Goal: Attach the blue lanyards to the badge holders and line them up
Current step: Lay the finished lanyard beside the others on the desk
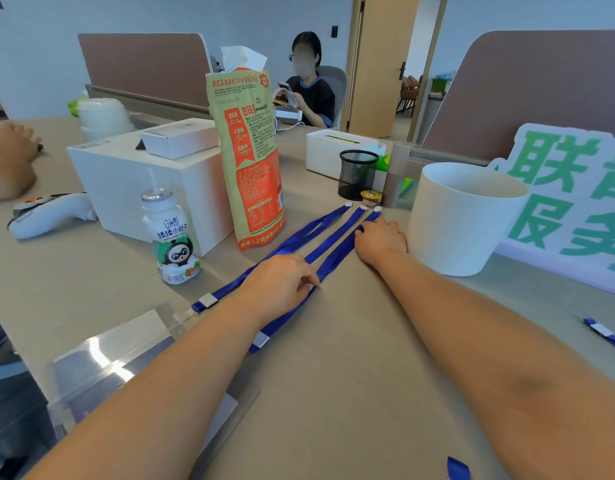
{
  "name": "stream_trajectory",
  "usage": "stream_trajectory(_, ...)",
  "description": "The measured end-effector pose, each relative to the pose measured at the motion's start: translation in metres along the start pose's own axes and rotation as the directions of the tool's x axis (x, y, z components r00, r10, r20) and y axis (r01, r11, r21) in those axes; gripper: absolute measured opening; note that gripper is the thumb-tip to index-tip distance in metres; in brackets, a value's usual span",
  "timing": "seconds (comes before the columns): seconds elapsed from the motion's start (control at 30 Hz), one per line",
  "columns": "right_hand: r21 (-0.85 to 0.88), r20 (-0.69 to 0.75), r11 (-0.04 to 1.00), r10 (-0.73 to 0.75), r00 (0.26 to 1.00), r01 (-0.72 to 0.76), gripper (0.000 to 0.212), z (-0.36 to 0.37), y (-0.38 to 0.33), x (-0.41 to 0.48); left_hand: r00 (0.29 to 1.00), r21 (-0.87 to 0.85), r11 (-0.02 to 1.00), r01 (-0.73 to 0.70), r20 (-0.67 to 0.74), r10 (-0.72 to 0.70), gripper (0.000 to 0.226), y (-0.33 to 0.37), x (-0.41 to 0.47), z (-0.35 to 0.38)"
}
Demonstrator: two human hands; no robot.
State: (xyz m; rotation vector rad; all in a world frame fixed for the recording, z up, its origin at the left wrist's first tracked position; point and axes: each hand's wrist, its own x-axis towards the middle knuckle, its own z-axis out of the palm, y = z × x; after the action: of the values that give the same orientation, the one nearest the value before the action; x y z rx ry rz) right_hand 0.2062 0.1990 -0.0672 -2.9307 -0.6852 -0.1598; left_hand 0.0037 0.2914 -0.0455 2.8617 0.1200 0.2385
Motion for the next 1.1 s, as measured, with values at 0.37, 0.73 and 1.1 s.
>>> stream_trajectory(0.37, -0.093, 0.095, 0.996, 0.002, 0.996, 0.007, 0.045, -0.006, -0.004, -0.007, 0.933, 0.089, 0.994, -0.068, 0.359, 0.032, 0.036, 0.003, 0.003, -0.022)
stream_trajectory(0.73, -0.068, 0.076, 0.998, 0.008, 0.997, -0.003, 0.044, -0.005, -0.006, -0.009, 0.914, -0.08, 0.99, 0.114, 0.4, -0.073, 0.019, -0.007, -0.005, -0.022)
stream_trajectory(1.1, -0.038, 0.033, 0.999, -0.005, 0.999, 0.006, 0.04, -0.004, -0.004, -0.011, 0.859, -0.069, 0.989, 0.127, 0.506, -0.075, 0.039, -0.01, -0.011, -0.037)
